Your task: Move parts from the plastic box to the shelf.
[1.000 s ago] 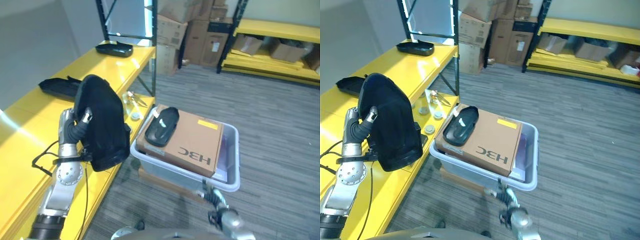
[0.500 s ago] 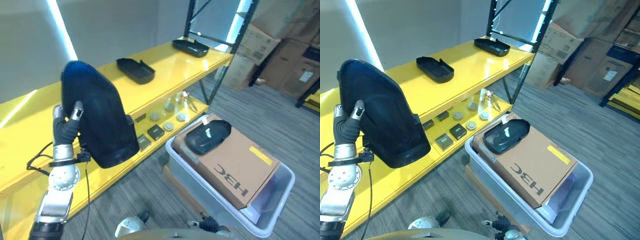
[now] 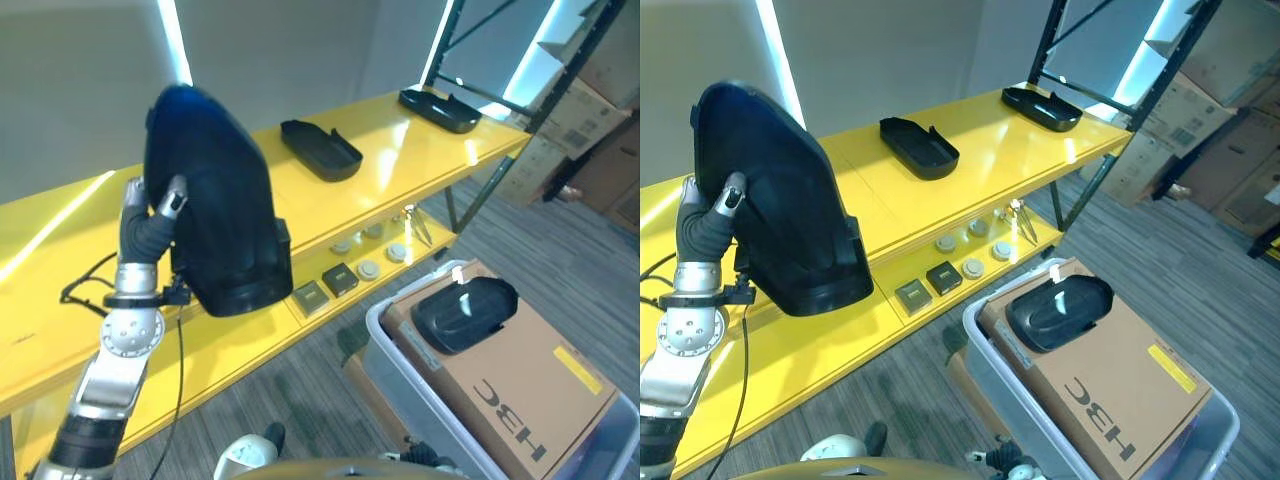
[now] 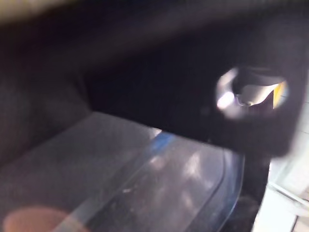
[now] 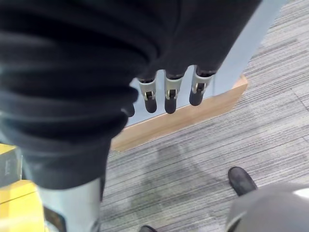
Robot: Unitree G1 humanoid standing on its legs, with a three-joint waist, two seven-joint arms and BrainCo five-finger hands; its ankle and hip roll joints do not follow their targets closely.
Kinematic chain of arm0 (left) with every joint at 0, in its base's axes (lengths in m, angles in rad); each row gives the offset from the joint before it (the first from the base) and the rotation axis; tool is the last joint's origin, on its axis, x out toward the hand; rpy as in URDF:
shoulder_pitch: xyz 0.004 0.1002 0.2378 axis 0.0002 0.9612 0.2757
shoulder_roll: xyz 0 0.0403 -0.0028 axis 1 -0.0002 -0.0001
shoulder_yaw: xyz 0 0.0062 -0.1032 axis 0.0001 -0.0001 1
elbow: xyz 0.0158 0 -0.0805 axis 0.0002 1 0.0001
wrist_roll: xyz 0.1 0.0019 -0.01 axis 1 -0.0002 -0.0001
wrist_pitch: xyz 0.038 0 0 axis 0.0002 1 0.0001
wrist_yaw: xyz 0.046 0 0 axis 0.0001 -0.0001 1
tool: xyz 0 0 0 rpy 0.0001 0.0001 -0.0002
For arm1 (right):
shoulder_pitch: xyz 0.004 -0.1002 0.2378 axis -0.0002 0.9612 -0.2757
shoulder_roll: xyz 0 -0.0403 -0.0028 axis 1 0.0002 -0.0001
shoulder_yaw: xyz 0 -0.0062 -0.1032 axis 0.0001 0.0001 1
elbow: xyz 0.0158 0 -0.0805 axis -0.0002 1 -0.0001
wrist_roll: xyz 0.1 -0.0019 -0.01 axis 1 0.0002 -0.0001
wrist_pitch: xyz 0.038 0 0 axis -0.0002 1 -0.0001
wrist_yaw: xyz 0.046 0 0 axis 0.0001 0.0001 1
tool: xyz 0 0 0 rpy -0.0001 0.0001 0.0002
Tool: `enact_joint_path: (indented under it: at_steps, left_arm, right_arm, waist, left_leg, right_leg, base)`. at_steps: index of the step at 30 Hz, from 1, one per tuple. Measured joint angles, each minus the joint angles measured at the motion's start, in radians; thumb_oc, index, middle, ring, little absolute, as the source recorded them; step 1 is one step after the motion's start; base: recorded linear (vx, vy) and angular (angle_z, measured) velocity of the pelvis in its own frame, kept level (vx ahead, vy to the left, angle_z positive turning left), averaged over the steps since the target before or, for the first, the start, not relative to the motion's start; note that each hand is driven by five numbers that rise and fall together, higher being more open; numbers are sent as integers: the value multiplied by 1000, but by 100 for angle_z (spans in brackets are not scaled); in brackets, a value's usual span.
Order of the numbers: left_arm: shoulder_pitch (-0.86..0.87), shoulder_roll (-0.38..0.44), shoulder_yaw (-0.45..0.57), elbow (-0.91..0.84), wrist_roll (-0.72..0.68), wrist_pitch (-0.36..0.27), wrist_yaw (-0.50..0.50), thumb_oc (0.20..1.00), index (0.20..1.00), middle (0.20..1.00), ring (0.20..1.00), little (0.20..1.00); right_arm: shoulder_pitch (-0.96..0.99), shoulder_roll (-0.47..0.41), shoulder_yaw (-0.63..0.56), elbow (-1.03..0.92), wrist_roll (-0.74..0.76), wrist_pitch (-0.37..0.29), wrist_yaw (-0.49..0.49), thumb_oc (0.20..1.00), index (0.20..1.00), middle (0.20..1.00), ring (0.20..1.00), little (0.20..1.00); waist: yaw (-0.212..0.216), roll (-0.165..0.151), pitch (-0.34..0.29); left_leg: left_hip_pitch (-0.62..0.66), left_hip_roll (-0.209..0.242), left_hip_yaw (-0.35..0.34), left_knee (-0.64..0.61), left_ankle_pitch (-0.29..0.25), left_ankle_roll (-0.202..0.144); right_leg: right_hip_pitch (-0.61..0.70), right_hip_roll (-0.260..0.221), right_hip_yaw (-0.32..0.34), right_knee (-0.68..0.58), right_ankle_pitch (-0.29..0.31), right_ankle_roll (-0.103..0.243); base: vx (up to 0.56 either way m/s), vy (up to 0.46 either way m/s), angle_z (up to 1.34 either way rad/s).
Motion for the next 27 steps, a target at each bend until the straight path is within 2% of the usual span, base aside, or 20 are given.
enact_joint_path:
  at_steps: [2, 3, 4, 5, 7, 9, 10, 12, 13, 14, 15, 17, 19, 20, 22, 23, 24, 25, 26, 27]
  left_arm:
    - [-35, 14, -51, 12, 0, -1, -7, 200, 200, 200, 200, 200]
    - [-56, 25, -72, 12, 0, -3, -9, 200, 200, 200, 200, 200]
    - [-73, 43, -86, 12, 0, -7, -10, 200, 200, 200, 200, 200]
    - [-78, 50, -92, 15, 0, -6, -12, 200, 200, 200, 200, 200]
    - [-105, 65, -126, 30, -1, -4, -24, 200, 200, 200, 200, 200]
    - [-114, 61, -141, 41, -6, -5, -42, 200, 200, 200, 200, 200]
    - [-120, 57, -143, 57, -22, -14, -44, 200, 200, 200, 200, 200]
    - [-161, 63, -199, 92, -33, -13, -52, 200, 200, 200, 200, 200]
    - [-150, 72, -202, 87, -32, -13, -63, 200, 200, 200, 200, 200]
    - [-120, 70, -199, 74, -32, -13, -78, 200, 200, 200, 200, 200]
    - [-58, 67, -197, 30, -32, -14, -82, 200, 200, 200, 200, 200]
    - [-15, 63, -198, 2, -35, -19, -89, 200, 200, 200, 200, 200]
    - [-5, 69, -197, -3, -43, -19, -93, 200, 200, 200, 200, 200]
    - [-8, 67, -197, -5, -52, -18, -99, 200, 200, 200, 200, 200]
    - [-28, 44, -194, -8, -55, -19, -111, 200, 200, 200, 200, 200]
    - [-47, 26, -200, -6, -71, -19, -119, 200, 200, 200, 200, 200]
    - [-54, 23, -199, -7, -87, -19, -120, 200, 200, 200, 200, 200]
    - [-65, 25, -197, -7, -100, -17, -121, 200, 200, 200, 200, 200]
    - [-69, 25, -197, -8, -110, -17, -121, 200, 200, 200, 200, 200]
    - [-69, 28, -196, -8, -115, -17, -120, 200, 200, 200, 200, 200]
  right_arm:
    - [9, -6, 1, 1, 0, 11, -5, 1000, 1000, 1000, 1000, 1000]
    - [8, -18, 0, 1, 0, 17, -5, 1000, 1000, 1000, 1000, 1000]
    - [-9, -18, -1, -1, 1, 18, -8, 1000, 1000, 1000, 1000, 1000]
    - [-28, -15, -5, -2, 1, 19, -12, 1000, 1000, 1000, 1000, 1000]
    - [-32, -10, -7, -4, 5, 15, -18, 1000, 1000, 1000, 1000, 1000]
    - [-18, -13, -12, -5, 20, 14, -19, 1000, 1000, 1000, 1000, 1000]
    - [-16, -20, -12, -9, 43, 8, -22, 1000, 1000, 1000, 1000, 1000]
    - [-12, -21, -22, -12, 74, -11, -37, 1000, 1000, 1000, 1000, 1000]
    - [-13, -13, -25, -10, 78, -5, -42, 1000, 1000, 1000, 1000, 1000]
    - [-7, -11, -32, -7, 80, -5, -45, 1000, 1000, 1000, 1000, 1000]
    - [6, -16, -39, 4, 80, -4, -47, 1000, 1000, 1000, 1000, 1000]
    - [2, -27, -48, 4, 80, -5, -46, 1000, 1000, 1000, 1000, 1000]
    - [-4, -27, -58, 0, 80, -5, -46, 1000, 1000, 1000, 1000, 1000]
    - [-6, -30, -55, 3, 81, -1, -45, 1000, 1000, 1000, 1000, 1000]
    - [1, -41, -48, 9, 81, 1, -42, 1000, 1000, 1000, 1000, 1000]
    - [6, -52, -48, 13, 81, 8, -35, 1000, 1000, 1000, 1000, 1000]
    - [17, -54, -52, 11, 82, 17, -31, 1000, 1000, 1000, 1000, 1000]
    - [15, -52, -55, 10, 84, 18, -28, 1000, 1000, 1000, 1000, 1000]
    - [10, -53, -69, 13, 87, 19, -25, 1000, 1000, 1000, 1000, 1000]
    - [2, -57, -72, 13, 92, 18, -25, 1000, 1000, 1000, 1000, 1000]
  waist:
    - [-42, 21, 15]
    - [-58, 31, 30]
    - [-59, 38, 52]
    - [-67, 48, 67]
    - [-90, 63, 78]
    - [-107, 66, 81]
    - [-132, 74, 88]
    - [-178, 80, 101]
    - [-172, 65, 104]
    - [-166, 52, 96]
    - [-163, 60, 85]
    - [-145, 88, 82]
    - [-128, 94, 80]
    - [-134, 97, 76]
    - [-181, 100, 78]
    - [-197, 103, 79]
    - [-201, 95, 85]
    - [-203, 77, 95]
    - [-196, 65, 102]
    - [-192, 66, 101]
  left_leg:
    - [30, -23, -25, 17, 0, 36]
    - [38, -27, -51, 23, -13, 46]
    - [38, -32, -76, 25, -21, 50]
    - [36, -23, -92, 25, -21, 45]
    - [27, -12, -180, 7, -11, 17]
    - [34, -30, -252, -25, -10, 12]
    - [31, -46, -340, -23, -6, 7]
    - [27, -58, -464, -29, 5, -1]
    - [35, -63, -454, -48, 7, -3]
    - [42, -66, -455, -65, 8, -1]
    - [46, -61, -467, -72, 8, -5]
    - [32, -20, -467, -75, 0, -25]
    - [25, 10, -452, -74, 5, -47]
    - [11, 20, -486, -71, 7, -73]
    - [-8, 20, -516, -64, 4, -104]
    - [-49, 39, -403, -35, -51, -106]
    - [-74, 56, -303, 0, -66, -104]
    - [-98, 84, -148, 32, -72, -97]
    - [-90, 107, -107, 27, -65, -100]
    - [-68, 126, -120, 9, -50, -112]
  right_leg:
    - [-90, -82, 62, 273, 66, -14]
    - [-137, -95, 136, 358, 87, 4]
    - [-214, -48, 269, 420, 24, 26]
    - [-247, 22, 338, 406, -29, 20]
    - [-260, 185, 442, 184, -119, -28]
    - [-254, 236, 467, -54, -92, -63]
    - [-255, 303, 625, -178, -50, -57]
    - [-259, 364, 765, -238, 3, -74]
    - [-265, 353, 731, -221, 19, -75]
    - [-266, 332, 696, -207, 77, -102]
    - [-258, 321, 628, -220, 122, -116]
    - [-239, 337, 575, -241, 113, -132]
    - [-228, 359, 553, -250, 112, -140]
    - [-194, 369, 491, -293, 132, -167]
    - [-155, 361, 416, -344, 147, -182]
    - [-147, 358, 361, -346, 135, -196]
    - [-145, 342, 328, -345, 133, -206]
    - [-138, 321, 315, -344, 131, -208]
    - [-134, 301, 321, -343, 129, -205]
    - [-129, 293, 325, -343, 127, -201]
  base:
    - [30, 155, 58]
    - [136, -12, 61]
    - [210, -64, 42]
    - [229, -99, 47]
    - [215, -104, 92]
    - [221, -109, 140]
    - [130, -124, 169]
    - [131, -253, 229]
    - [91, -245, 195]
    - [31, -163, 136]
    - [52, -142, 122]
    - [64, -159, 89]
    - [80, -232, 37]
    - [121, -210, 61]
    - [68, -76, 125]
    - [-12, 11, 137]
    - [-2, 0, 120]
    - [35, -13, 69]
    - [123, -33, 38]
    - [173, -32, -5]
